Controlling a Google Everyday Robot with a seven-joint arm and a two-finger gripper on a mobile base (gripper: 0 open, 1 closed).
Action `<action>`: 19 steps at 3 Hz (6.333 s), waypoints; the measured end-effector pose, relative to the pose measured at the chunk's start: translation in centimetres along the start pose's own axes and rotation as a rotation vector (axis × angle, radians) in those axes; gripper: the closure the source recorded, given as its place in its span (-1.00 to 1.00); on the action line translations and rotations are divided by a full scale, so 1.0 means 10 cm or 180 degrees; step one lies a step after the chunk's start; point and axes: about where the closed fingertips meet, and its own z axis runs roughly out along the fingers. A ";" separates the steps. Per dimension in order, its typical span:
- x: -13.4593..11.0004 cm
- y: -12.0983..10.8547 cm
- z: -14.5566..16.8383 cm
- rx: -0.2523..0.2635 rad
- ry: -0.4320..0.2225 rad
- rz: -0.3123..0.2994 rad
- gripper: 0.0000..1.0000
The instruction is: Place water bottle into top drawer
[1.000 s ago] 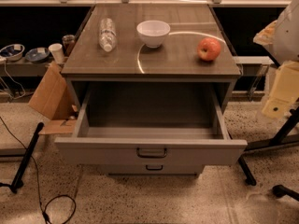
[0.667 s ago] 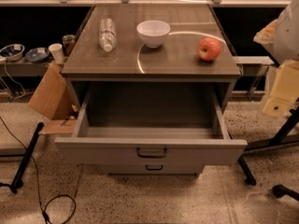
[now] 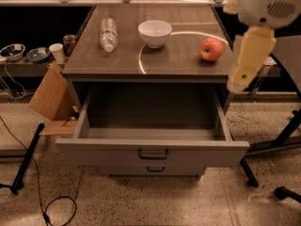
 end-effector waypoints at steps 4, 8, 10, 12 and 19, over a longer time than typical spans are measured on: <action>-1.33 -0.61 0.65 -0.0230 -0.1018 0.0942 -1.00; -1.80 -0.66 1.05 -0.0056 -0.1411 0.1710 -1.00; -2.29 -0.99 1.35 0.0048 -0.1631 0.2185 -1.00; -2.51 -1.31 1.70 0.0114 -0.1739 0.2578 -1.00; -3.29 -1.56 2.70 0.0105 -0.1318 0.3064 -1.00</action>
Offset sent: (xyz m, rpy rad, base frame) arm 0.0986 0.1243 0.0282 0.3878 0.0084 -0.0824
